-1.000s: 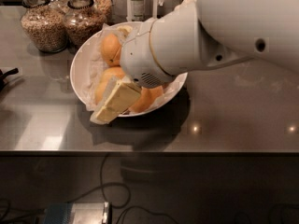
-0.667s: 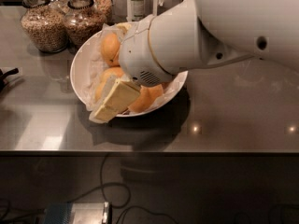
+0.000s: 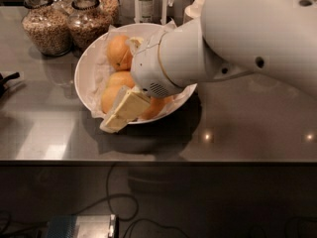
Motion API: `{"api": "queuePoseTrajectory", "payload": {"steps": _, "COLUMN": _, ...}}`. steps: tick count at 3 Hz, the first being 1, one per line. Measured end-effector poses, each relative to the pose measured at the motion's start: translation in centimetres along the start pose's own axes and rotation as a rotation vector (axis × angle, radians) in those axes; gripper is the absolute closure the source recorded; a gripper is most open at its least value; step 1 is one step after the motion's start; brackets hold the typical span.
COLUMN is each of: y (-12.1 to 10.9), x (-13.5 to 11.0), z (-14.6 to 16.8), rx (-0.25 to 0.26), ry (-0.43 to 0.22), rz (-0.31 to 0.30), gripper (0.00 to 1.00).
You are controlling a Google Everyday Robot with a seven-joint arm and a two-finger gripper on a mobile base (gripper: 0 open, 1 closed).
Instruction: Pick orange from white bowl
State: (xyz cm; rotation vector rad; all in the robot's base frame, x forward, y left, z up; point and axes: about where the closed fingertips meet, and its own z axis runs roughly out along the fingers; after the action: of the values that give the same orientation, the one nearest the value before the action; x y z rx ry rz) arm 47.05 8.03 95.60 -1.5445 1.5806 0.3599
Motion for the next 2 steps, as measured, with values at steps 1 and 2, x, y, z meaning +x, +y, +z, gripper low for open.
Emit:
{"api": "queuePoseTrajectory", "payload": {"steps": 1, "y": -1.0, "x": 2.2, "z": 2.4, "rx": -0.003, "ry": 0.009, "rz": 0.056, "gripper": 0.0}}
{"api": "queuePoseTrajectory", "payload": {"steps": 2, "y": -1.4, "x": 4.1, "z": 3.7, "rx": 0.0, "ry": 0.019, "rz": 0.103, "gripper": 0.0}}
